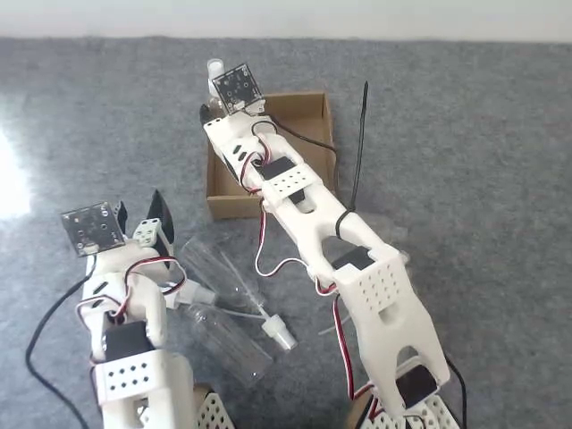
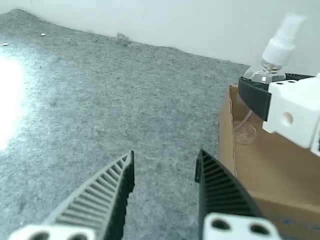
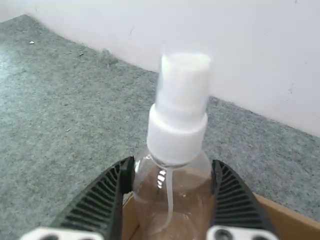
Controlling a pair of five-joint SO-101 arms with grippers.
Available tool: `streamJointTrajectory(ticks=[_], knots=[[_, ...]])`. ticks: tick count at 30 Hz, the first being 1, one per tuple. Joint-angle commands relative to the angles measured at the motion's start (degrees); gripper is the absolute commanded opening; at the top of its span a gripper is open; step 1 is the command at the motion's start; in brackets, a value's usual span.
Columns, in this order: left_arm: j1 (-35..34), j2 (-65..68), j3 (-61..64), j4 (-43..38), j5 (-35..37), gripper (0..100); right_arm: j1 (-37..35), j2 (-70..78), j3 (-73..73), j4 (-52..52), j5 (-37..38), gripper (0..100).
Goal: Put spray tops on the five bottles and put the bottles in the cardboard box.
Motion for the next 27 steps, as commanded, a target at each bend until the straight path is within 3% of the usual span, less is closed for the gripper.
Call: streamJointTrajectory(ticks=[1, 4, 15, 20, 27], knots=[[-0.2, 0.0, -0.4, -1.5, -0.4, 19, 1.0, -0.8, -2.9, -0.8, 1.0, 20.8], [-0.2, 0.0, -0.4, -1.5, -0.4, 19, 1.0, -0.8, -2.8, -0.7, 0.8, 25.8], [-0.2, 0.0, -0.4, -1.5, -0.4, 19, 1.0, -0.7, -2.7, -0.7, 0.6, 25.8], [-0.2, 0.0, -0.4, -1.5, -0.4, 19, 1.0, -0.8, -2.6, -0.7, 0.6, 32.4], [-0.2, 0.0, -0.4, -1.5, -0.4, 19, 0.8, -1.0, -2.8, 2.1, 0.8, 32.9]])
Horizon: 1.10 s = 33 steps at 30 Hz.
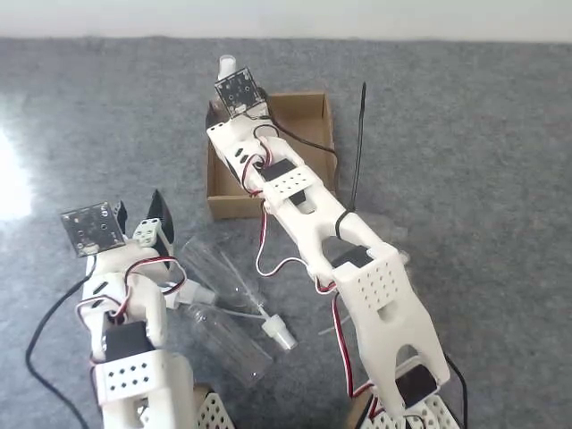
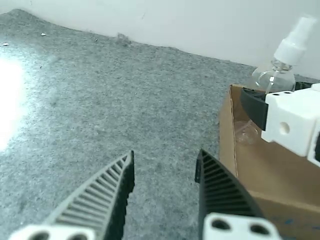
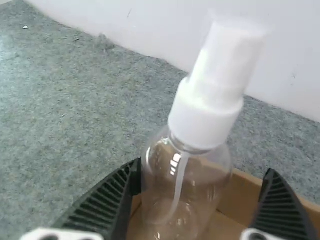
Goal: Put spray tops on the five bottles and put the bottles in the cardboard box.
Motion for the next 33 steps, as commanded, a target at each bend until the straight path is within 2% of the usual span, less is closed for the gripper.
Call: streamJointTrajectory(ticks=[1, 7, 13, 21, 33], knots=[[-0.1, 0.1, -0.4, -1.6, -0.4, 19, 0.6, -2.2, -2.9, 0.7, 0.7, 32.9], [-0.1, 0.1, -0.4, -1.6, -0.4, 19, 0.7, -3.2, -2.6, 1.4, 0.8, 32.9], [-0.1, 0.1, -0.4, -1.7, -0.4, 19, 0.5, -6.0, -2.6, 8.5, 0.4, 32.9], [-0.1, 0.1, -0.4, -1.7, -0.4, 19, 0.4, -6.6, -2.5, 9.6, 0.4, 32.9], [-0.1, 0.1, -0.4, -1.7, -0.4, 19, -0.3, -11.9, -2.6, 22.6, 0.3, 32.9]])
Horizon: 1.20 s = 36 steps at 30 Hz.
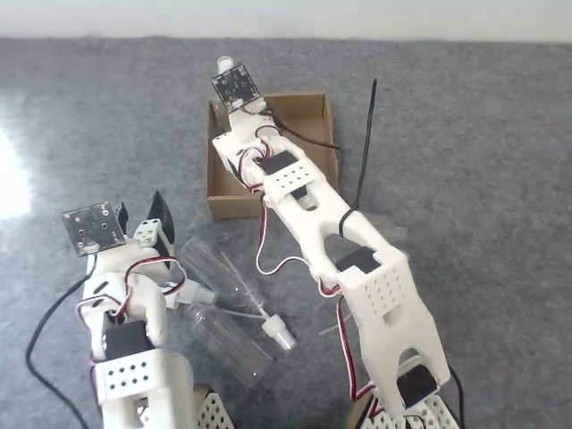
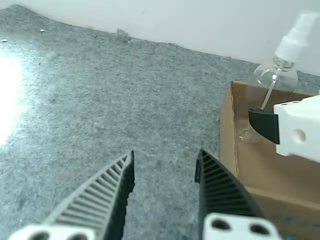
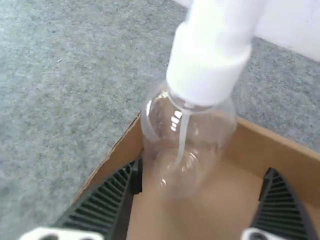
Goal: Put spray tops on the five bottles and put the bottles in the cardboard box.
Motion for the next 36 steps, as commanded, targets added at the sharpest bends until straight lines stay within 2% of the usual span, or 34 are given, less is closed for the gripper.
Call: streamJointTrajectory(ticks=[1, 8, 19, 31, 36], knots=[[-0.1, -0.6, -0.4, -1.7, -0.4, 19, -0.3, -6.6, -2.6, 3.1, 0.3, 32.9], [-0.1, -0.6, -0.4, -1.8, -0.4, 19, -1.4, -7.3, -2.7, 8.5, 0.3, 32.9], [-0.2, -0.6, -0.4, -1.8, -0.4, 19, -1.7, -16.0, -2.6, 28.4, 0.3, 32.7], [-0.2, -0.6, -0.5, -1.8, -0.4, 19, -2.7, -26.8, -2.6, 44.6, 0.7, 32.8], [-4.5, -0.6, -0.7, -1.8, -0.1, 19, -2.9, -34.7, -2.6, 53.9, 0.4, 32.8]])
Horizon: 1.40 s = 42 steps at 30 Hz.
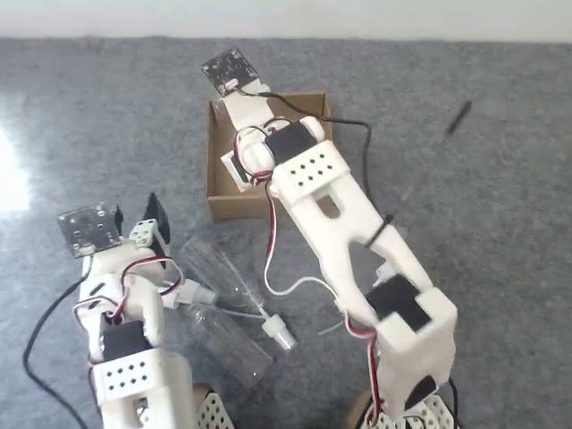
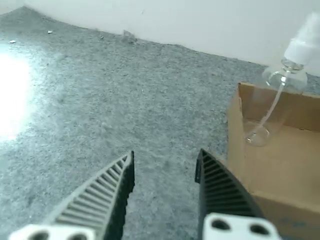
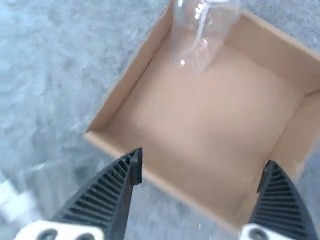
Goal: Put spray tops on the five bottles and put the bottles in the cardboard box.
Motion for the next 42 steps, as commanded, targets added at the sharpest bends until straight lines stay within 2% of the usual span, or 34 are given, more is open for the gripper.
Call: streamJointTrajectory(ticks=[1, 10, 15, 30, 42], knots=[[-3.6, -0.6, -0.7, -1.8, -0.1, 19, -0.7, -9.2, -2.6, 6.8, 0.3, 32.9], [-4.5, -0.6, -1.5, -1.5, 0.1, 19, -0.7, -16.3, -2.5, 19.9, 0.3, 32.9], [-8.4, -0.6, -2.0, -1.8, 0.1, 19, -0.5, -17.9, -2.5, 24.0, 0.3, 32.7], [-8.6, -0.6, -2.3, -1.8, 0.2, 19, 2.2, -30.9, 14.0, 24.0, 0.1, 32.6], [-8.6, -0.6, -2.2, -1.6, 0.1, 19, 11.6, -32.5, 14.9, 26.3, -10.1, 32.5]])
